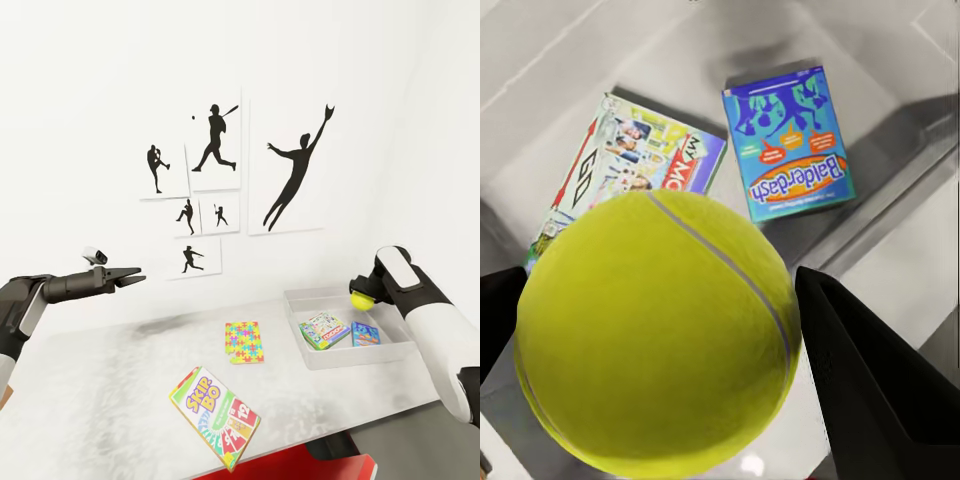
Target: Put all the toys in the child's room - the three board games (two on the bed and one on the table), the two jigsaw puzzles on the table, and the tennis ball on the table - inside the toy box on the table in the child's room.
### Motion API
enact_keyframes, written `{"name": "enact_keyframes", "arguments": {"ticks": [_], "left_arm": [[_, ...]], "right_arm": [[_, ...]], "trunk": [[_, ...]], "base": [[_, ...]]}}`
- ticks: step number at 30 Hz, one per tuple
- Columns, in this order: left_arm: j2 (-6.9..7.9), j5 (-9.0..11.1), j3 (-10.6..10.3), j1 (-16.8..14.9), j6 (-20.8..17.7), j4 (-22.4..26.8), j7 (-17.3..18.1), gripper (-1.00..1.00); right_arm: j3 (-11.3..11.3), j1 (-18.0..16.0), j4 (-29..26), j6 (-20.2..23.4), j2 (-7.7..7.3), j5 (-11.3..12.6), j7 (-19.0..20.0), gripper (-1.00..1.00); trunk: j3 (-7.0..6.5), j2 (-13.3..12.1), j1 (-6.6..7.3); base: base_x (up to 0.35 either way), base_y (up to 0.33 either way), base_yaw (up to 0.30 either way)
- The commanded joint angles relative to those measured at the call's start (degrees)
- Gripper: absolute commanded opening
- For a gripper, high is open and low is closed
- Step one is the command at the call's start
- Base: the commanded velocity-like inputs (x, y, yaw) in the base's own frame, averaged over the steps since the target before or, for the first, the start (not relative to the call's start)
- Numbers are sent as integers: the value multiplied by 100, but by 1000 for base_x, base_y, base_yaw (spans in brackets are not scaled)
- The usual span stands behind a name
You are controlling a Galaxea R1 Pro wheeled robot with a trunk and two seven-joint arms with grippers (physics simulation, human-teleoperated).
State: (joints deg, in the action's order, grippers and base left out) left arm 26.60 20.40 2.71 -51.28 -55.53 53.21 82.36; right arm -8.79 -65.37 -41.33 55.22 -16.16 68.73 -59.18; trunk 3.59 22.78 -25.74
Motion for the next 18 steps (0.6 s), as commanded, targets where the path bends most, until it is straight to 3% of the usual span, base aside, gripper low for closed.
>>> {"name": "enact_keyframes", "arguments": {"ticks": [1, 5, 8, 18], "left_arm": [[2, 11, -2, -5, -61, 2, 13, 100], [2, 15, -6, -5, -63, 4, 13, 100], [3, 12, -7, -5, -66, 5, 12, 100], [4, 15, -1, -5, -80, 5, 16, 100]], "right_arm": [[-76, -14, 52, -12, -9, -72, 80, -100], [-152, -34, 126, -14, 12, -315, 485, -100], [-171, -41, 141, -1, 28, -367, 605, -100], [-176, -46, 164, 411, 72, -395, 666, -100]], "trunk": [[14, 14, -4], [14, 14, -4], [14, 14, -4], [14, 14, -4]], "base": [[0, 0, 0], [0, 0, 0], [0, 0, 0], [0, 0, 0]]}}
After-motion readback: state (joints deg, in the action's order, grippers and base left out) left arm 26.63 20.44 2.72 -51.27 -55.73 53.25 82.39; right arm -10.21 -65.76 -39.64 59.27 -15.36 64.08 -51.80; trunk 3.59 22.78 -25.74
